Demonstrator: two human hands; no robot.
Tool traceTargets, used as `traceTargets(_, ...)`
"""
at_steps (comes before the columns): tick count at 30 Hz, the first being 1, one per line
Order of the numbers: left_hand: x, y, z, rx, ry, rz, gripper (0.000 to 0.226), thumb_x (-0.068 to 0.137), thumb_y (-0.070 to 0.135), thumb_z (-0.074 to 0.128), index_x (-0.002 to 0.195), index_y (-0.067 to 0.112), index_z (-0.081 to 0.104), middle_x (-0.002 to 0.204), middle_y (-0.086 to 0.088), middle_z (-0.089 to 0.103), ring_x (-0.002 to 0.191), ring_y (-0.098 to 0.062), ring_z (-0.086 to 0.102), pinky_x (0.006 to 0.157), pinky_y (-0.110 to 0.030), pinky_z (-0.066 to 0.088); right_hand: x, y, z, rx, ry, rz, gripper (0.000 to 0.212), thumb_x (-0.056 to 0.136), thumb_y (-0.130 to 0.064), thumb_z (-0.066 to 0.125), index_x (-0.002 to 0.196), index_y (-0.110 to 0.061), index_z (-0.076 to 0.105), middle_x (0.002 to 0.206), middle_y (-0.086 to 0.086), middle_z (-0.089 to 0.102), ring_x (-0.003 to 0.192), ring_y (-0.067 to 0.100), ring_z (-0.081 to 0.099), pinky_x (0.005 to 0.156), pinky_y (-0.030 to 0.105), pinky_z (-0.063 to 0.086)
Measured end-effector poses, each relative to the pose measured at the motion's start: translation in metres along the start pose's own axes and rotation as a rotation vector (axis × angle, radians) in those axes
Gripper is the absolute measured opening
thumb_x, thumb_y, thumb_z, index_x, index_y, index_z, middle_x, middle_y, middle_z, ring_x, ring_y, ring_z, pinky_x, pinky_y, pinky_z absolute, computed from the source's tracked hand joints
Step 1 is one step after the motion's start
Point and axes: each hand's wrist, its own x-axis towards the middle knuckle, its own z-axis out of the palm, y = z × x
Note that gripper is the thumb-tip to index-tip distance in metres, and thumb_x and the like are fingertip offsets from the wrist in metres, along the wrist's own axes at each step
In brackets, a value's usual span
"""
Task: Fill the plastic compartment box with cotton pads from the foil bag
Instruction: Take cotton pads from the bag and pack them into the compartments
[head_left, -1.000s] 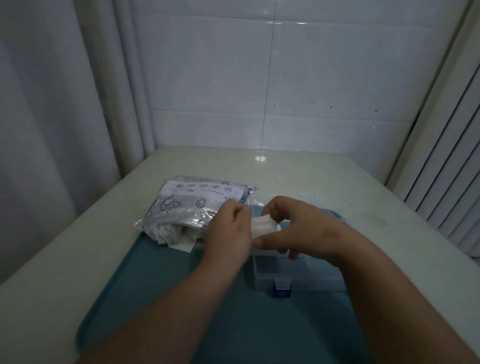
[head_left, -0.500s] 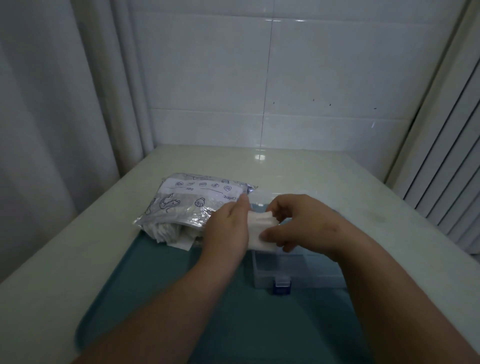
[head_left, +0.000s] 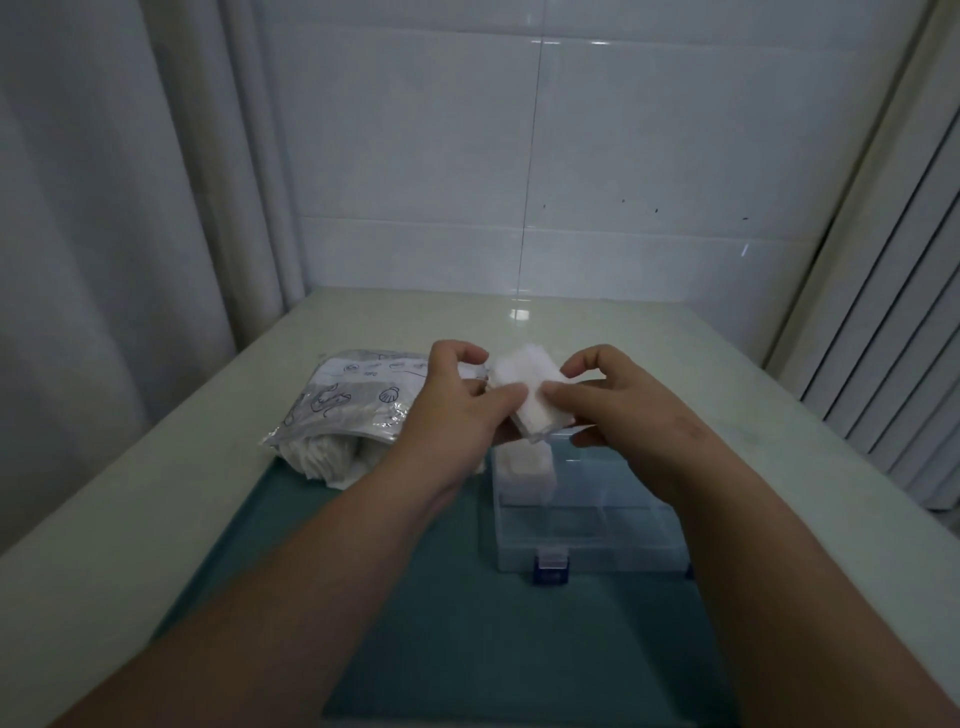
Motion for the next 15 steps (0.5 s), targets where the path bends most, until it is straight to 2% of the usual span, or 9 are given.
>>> traceTargets(4, 0.005, -0.004, 0.012, 0.115, 0.005, 0.014, 0.031, 0.088, 0.012, 0.069, 0.101, 0.020, 0.042, 0.098, -0.021, 0.068, 0.082, -0.028, 0.073, 0.072, -0.044, 0.062, 0.003, 0.004, -0.012, -0.052, 0.035, -0.002, 0.022, 0.087, -0.019, 0.068, 0.100, -0.018, 0.051, 0.098, 0.010, 0.070, 0.087, 0.028, 0.069, 0.080, 0.042, 0.059)
traceTargets(9, 0.013, -0.009, 0.027, 0.443, 0.032, 0.071, 0.022, 0.089, 0.021, 0.069, 0.082, 0.019, 0.048, 0.085, -0.010, 0.065, 0.074, -0.024, 0.069, 0.066, -0.043, 0.061, 0.006, 0.012, -0.021, -0.107, 0.054, 0.087, 0.033, 0.084, -0.017, 0.072, 0.104, -0.019, 0.047, 0.102, 0.014, 0.063, 0.081, 0.028, 0.070, 0.068, 0.036, 0.062)
traceTargets(13, 0.016, -0.010, 0.033, 0.623, -0.030, 0.078, 0.017, 0.092, 0.021, 0.063, 0.079, 0.023, 0.051, 0.079, -0.006, 0.065, 0.070, -0.023, 0.066, 0.058, -0.032, 0.048, 0.009, 0.016, -0.020, -0.219, 0.062, 0.084, 0.019, 0.090, -0.020, 0.065, 0.099, -0.022, 0.048, 0.102, 0.010, 0.058, 0.083, 0.026, 0.066, 0.065, 0.033, 0.062)
traceTargets(15, 0.017, -0.012, 0.036, 0.706, -0.055, 0.081, 0.014, 0.094, 0.021, 0.059, 0.082, 0.024, 0.051, 0.082, -0.004, 0.064, 0.076, -0.024, 0.064, 0.061, -0.031, 0.047, 0.010, 0.017, -0.021, -0.293, 0.068, 0.067, 0.014, 0.091, -0.018, 0.063, 0.096, -0.021, 0.050, 0.101, 0.008, 0.057, 0.085, 0.024, 0.062, 0.066, 0.031, 0.061)
